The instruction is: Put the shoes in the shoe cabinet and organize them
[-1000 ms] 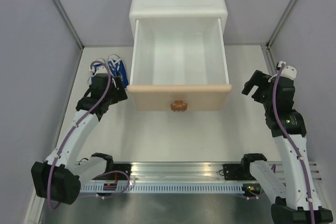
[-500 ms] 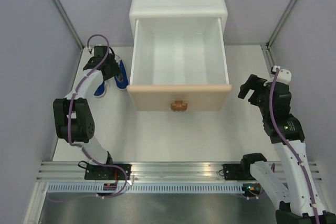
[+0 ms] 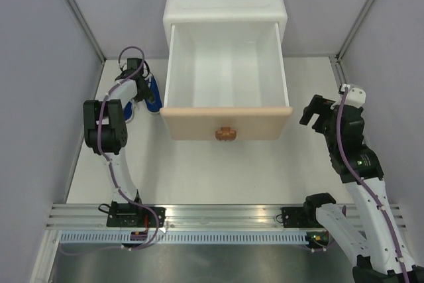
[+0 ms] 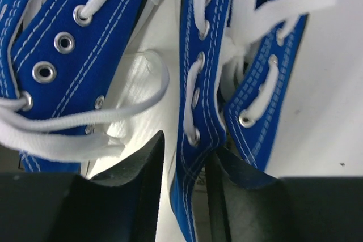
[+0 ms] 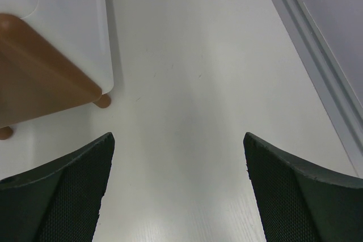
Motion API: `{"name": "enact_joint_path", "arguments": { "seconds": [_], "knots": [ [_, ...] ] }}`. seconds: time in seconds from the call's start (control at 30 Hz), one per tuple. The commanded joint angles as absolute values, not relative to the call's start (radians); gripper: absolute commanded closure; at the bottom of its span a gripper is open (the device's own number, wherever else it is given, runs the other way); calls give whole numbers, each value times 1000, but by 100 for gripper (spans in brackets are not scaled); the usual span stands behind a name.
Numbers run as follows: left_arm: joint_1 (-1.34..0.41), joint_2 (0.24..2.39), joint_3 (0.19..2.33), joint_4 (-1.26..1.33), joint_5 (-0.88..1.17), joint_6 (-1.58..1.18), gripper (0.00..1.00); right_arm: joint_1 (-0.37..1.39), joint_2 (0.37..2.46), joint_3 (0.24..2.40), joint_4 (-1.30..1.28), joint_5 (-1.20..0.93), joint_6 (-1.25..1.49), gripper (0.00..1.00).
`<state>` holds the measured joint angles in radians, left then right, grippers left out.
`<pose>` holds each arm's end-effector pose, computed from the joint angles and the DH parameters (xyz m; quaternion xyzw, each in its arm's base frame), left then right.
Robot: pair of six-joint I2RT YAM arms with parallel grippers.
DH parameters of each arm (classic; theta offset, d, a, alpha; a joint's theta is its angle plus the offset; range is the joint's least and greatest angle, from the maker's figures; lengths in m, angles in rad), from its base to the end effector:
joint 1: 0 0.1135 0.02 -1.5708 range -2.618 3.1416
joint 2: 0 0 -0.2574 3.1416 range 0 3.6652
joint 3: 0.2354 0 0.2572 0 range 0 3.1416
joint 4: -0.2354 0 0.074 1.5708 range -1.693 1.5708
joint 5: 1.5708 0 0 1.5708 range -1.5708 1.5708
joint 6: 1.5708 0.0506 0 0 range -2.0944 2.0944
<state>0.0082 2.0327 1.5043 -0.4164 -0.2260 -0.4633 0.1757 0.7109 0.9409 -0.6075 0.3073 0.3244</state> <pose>0.4531 0.0151 0.1697 -0.2546 0.9111 0.0355 0.3223 0.1685 0.0144 0.3518 0.1465 0.8088 0.0147 0.5693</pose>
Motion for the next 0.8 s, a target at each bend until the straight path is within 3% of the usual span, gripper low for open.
{"name": "enact_joint_path", "arguments": {
  "seconds": [0.0, 0.2, 0.33, 0.37, 0.77],
  "knots": [
    [35, 2078, 1563, -400, -241, -468, 63, 193, 710, 933, -571, 354, 307, 2],
    [49, 2146, 1635, -440, -216, -451, 72, 212, 719, 920, -552, 377, 304, 2],
    [48, 2129, 1632, -443, -215, -445, 95, 216, 729, 922, -551, 377, 302, 2],
    [48, 2119, 1629, -446, -215, -446, 97, 218, 727, 922, -552, 377, 302, 2],
    [45, 1777, 1476, -442, -218, -549, 98, 218, 707, 966, -594, 338, 302, 2]
  ]
}}
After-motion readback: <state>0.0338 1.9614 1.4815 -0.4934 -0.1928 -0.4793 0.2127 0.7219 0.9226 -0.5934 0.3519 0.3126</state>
